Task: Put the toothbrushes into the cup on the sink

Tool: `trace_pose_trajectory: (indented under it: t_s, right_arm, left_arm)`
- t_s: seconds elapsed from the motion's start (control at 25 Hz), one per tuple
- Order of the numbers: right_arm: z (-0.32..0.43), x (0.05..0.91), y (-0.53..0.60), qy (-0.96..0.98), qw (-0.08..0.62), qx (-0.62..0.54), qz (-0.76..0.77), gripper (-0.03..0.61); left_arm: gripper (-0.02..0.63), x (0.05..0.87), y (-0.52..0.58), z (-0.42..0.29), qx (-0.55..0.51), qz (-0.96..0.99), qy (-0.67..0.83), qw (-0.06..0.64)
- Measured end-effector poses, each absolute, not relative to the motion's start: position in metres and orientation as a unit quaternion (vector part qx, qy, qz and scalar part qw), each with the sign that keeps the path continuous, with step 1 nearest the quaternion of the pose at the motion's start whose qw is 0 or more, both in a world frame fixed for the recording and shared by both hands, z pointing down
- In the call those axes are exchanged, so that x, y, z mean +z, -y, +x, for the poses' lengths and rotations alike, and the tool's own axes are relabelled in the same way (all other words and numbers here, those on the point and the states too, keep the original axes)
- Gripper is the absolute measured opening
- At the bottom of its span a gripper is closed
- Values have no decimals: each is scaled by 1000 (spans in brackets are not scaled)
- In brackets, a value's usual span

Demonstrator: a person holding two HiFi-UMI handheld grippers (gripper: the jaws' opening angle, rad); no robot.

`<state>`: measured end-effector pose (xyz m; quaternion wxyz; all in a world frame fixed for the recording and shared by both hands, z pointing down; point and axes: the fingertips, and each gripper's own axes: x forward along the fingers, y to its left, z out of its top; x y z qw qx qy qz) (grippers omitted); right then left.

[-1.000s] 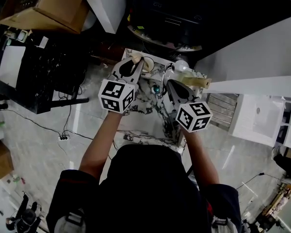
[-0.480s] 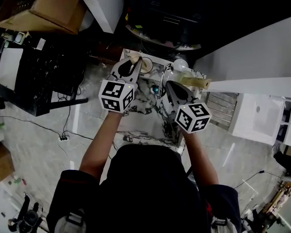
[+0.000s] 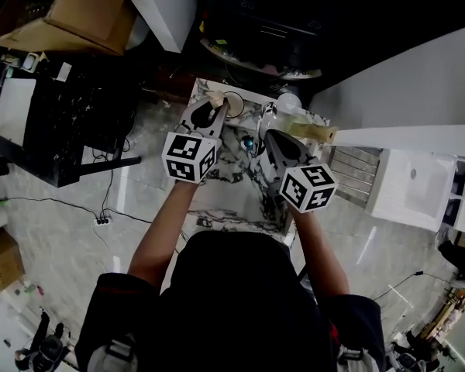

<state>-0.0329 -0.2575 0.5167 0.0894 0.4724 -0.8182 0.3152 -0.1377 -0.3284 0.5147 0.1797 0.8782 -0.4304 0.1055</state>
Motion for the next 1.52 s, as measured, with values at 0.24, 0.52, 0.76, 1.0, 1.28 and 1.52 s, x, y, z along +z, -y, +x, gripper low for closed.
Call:
trace_pose_trajectory:
  t_s: [0.24,0.52,0.76,1.0,1.28,1.52]
  right_arm:
    - [-33,518,256,817,92,316,473,35]
    - [-35,518,257,818,95,315,471,35]
    - [-38,519,257,820,102,312,469,35]
    - [-40,516,259,822,106,307,467,35]
    - [-45,509,256,826,105,306,461,35]
    - [-50,504,250,831,101,306,453,35]
  left_arm:
    - [48,526,324,-139,119,875,428,190]
    - [82,537,320,-141,129,871,427,206]
    - [142,547,315,-142,139,865,428,222]
    - [173,545,313,-150,137,858,442,223]
    - [175,538,305,-159,133,854,450,224]
    - [173,531,291,-165,126,852,456,225]
